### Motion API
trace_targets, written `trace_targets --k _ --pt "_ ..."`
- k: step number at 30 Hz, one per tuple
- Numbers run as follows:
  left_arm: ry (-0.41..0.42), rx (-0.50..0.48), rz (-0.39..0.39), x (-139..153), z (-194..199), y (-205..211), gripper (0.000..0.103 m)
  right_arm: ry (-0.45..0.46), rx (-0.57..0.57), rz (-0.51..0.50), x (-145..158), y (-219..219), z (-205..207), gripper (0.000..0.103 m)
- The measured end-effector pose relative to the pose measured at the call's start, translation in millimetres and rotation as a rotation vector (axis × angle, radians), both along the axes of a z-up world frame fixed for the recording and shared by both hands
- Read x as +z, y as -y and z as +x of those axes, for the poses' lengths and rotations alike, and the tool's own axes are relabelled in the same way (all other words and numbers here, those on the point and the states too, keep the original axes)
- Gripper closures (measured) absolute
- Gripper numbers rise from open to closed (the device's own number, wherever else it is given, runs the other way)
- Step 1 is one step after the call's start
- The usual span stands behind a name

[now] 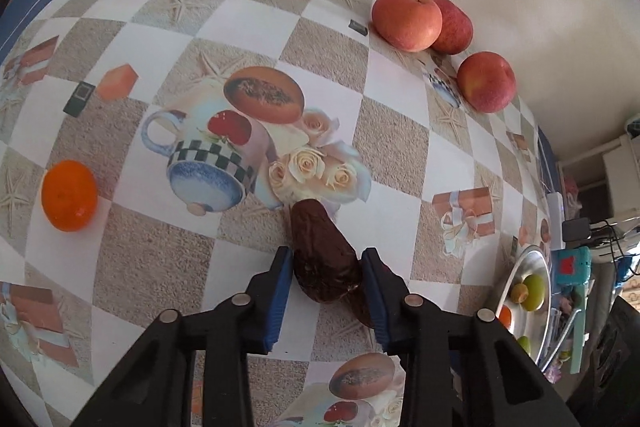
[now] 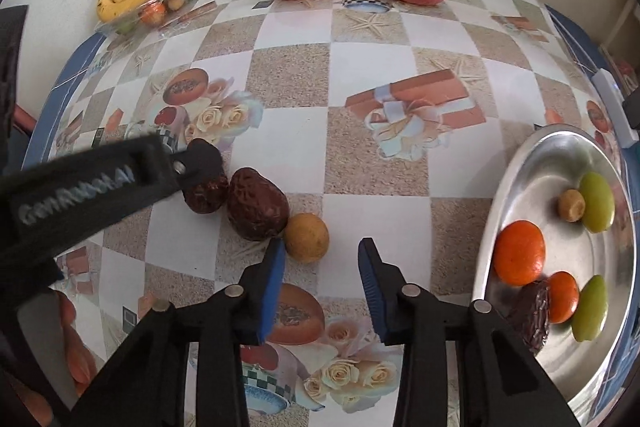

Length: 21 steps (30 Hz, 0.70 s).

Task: Organize fruits
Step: 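Move the left tool to a dark date while the right tool approaches a brown kiwi, then grasp the dark date with the left tool while the right tool grasps the kiwi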

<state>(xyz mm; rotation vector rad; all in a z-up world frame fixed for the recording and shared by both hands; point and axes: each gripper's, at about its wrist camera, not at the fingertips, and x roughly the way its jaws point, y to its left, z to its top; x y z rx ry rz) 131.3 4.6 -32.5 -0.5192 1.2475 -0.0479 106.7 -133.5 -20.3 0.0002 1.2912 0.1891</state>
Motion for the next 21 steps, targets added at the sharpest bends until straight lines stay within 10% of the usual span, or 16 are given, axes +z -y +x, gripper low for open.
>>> trace_targets --k 21 --pt "-0.042 0.075 0.009 2 -9 -20 0.065 0.013 0.009 0.053 3 -3 -1 0.083"
